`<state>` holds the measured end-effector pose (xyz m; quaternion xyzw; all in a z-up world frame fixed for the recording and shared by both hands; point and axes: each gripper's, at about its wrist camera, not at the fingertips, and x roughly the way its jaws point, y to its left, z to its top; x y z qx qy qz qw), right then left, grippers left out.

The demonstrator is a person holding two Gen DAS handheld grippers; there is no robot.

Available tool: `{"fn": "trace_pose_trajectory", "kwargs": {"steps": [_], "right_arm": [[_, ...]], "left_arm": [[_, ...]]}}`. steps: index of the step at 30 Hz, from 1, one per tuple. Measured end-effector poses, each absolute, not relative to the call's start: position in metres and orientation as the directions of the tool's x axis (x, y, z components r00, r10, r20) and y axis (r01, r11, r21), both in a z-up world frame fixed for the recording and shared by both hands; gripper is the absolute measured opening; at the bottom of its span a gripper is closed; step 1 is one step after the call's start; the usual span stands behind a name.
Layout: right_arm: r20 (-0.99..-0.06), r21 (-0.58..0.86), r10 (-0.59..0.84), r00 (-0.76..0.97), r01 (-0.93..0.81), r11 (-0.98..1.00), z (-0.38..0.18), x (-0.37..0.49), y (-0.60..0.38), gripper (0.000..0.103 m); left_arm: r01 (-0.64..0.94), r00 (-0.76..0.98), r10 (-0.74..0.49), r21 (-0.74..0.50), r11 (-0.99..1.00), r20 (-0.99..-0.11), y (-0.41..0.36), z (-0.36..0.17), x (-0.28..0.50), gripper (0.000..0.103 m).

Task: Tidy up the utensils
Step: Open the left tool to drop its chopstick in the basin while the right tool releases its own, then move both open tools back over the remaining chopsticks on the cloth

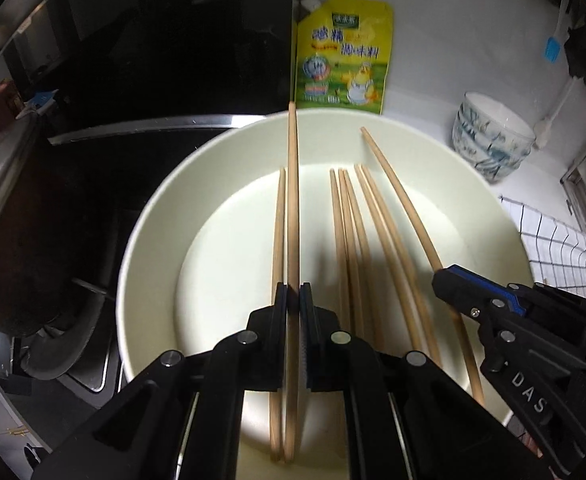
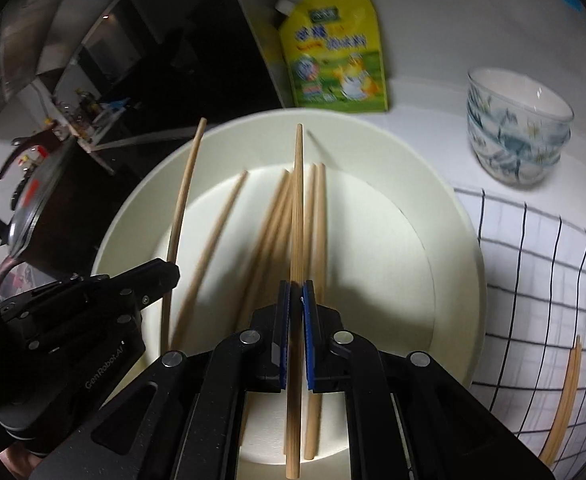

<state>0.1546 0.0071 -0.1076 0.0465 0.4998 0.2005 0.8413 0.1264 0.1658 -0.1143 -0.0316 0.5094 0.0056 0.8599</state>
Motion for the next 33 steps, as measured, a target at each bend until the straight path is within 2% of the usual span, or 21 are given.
{"fn": "trace_pose_trajectory", "kwargs": {"steps": [8,10,11,13,15,17,19,23,25,26,33], "right_arm": [[-0.844,0.261,0.346,0.410,-0.248,0.933,-0.119,0.150,0.003,0.008],[-0.838,0.258,0.339,0.427,-0.239,0.936,-0.114,0.148,0.000,0.015],[-0.834,0.255,0.337,0.437,-0.236,0.938,-0.111,0.146,-0.001,0.017],[-0.827,0.253,0.334,0.453,-0.231,0.940,-0.106,0.143,-0.003,0.017],[-0.824,0.254,0.334,0.458,-0.229,0.940,-0.103,0.141,-0.005,0.017],[-0.819,0.260,0.339,0.463,-0.227,0.939,-0.099,0.138,-0.005,0.020],[-0.816,0.263,0.340,0.468,-0.224,0.939,-0.097,0.133,-0.008,0.022],[-0.810,0.263,0.339,0.478,-0.220,0.939,-0.090,0.123,-0.012,0.023],[-0.805,0.258,0.331,0.492,-0.211,0.943,-0.087,0.118,-0.015,0.031],[-0.802,0.258,0.328,0.500,-0.206,0.944,-0.085,0.115,-0.017,0.036],[-0.782,0.263,0.324,0.533,-0.190,0.946,-0.072,0.098,-0.035,0.040]], "left_arm": [[-0.031,0.454,-0.036,-0.056,0.998,-0.890,0.164,-0.126,0.129,0.008],[-0.032,0.459,-0.037,-0.059,0.998,-0.888,0.164,-0.122,0.128,0.019],[-0.035,0.464,-0.033,-0.055,0.998,-0.885,0.165,-0.119,0.126,0.024],[-0.042,0.476,-0.027,-0.053,0.998,-0.879,0.166,-0.114,0.124,0.042],[-0.049,0.489,-0.023,-0.053,0.997,-0.872,0.167,-0.109,0.120,0.050],[-0.049,0.497,-0.020,-0.051,0.998,-0.868,0.168,-0.104,0.116,0.052],[-0.048,0.500,-0.017,-0.047,0.998,-0.866,0.168,-0.101,0.112,0.059],[-0.047,0.506,-0.018,-0.048,0.998,-0.863,0.167,-0.094,0.104,0.065],[-0.044,0.509,-0.018,-0.047,0.998,-0.860,0.166,-0.090,0.100,0.072],[-0.043,0.513,-0.017,-0.046,0.998,-0.858,0.164,-0.088,0.098,0.072],[-0.027,0.530,-0.014,-0.034,0.999,-0.848,0.154,-0.070,0.083,0.077]]}}
